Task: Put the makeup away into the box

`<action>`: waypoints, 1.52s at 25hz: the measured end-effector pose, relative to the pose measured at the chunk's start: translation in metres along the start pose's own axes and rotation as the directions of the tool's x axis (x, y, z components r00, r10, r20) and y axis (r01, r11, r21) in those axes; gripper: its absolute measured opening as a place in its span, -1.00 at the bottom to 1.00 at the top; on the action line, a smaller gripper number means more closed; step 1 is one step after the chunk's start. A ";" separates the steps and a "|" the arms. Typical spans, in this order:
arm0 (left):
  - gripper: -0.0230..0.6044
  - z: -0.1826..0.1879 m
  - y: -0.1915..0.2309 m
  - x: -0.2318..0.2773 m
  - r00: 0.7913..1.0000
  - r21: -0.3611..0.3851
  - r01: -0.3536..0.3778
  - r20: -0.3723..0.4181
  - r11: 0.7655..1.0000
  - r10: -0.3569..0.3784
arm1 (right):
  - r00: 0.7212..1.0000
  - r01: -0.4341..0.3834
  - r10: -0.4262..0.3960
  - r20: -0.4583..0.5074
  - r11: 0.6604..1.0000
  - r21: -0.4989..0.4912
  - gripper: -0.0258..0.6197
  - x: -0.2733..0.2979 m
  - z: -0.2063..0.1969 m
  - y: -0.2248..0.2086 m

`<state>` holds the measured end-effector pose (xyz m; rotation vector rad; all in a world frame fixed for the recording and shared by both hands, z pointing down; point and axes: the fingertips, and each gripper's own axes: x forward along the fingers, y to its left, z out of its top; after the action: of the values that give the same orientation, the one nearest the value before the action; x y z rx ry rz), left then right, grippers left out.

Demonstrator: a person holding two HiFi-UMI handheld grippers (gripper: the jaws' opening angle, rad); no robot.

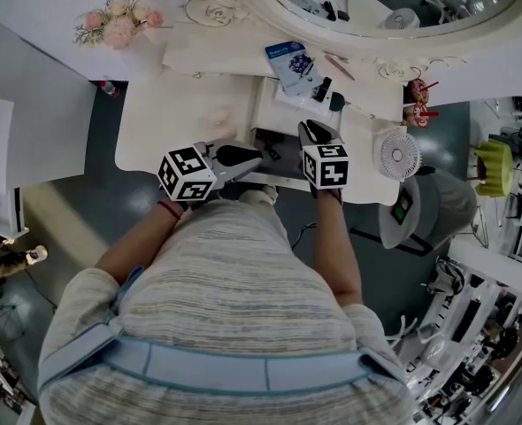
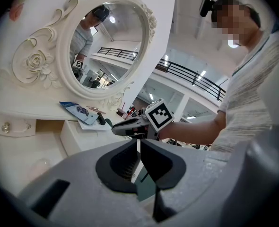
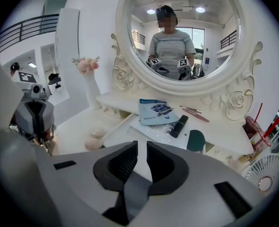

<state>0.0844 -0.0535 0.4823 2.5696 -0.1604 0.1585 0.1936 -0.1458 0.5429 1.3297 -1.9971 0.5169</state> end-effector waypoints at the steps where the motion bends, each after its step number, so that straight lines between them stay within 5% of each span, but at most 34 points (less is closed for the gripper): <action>1: -0.87 0.000 0.000 0.000 1.000 -0.002 -0.001 -0.001 1.000 0.001 | 1.000 0.021 -0.021 0.005 1.000 0.013 -0.84 0.001 0.001 -0.007; 7: -0.87 -0.002 0.001 0.001 1.000 -0.008 -0.005 -0.007 1.000 0.005 | 0.991 0.127 -0.131 0.030 0.987 0.102 -0.83 0.011 0.008 -0.043; 18: -0.87 -0.006 0.002 0.004 1.000 -0.024 -0.021 -0.023 0.999 0.020 | 0.983 0.167 -0.180 0.025 0.947 0.276 -0.58 0.037 0.015 -0.074; 38: -0.87 -0.010 0.009 0.002 0.999 -0.051 -0.050 -0.024 0.997 0.049 | 0.974 0.224 -0.224 -0.039 0.917 0.329 -0.61 0.059 0.010 -0.098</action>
<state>0.0842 -0.0555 0.4957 2.5125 -0.2169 0.1991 0.2650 -0.2304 0.5744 1.7373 -1.7773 0.7684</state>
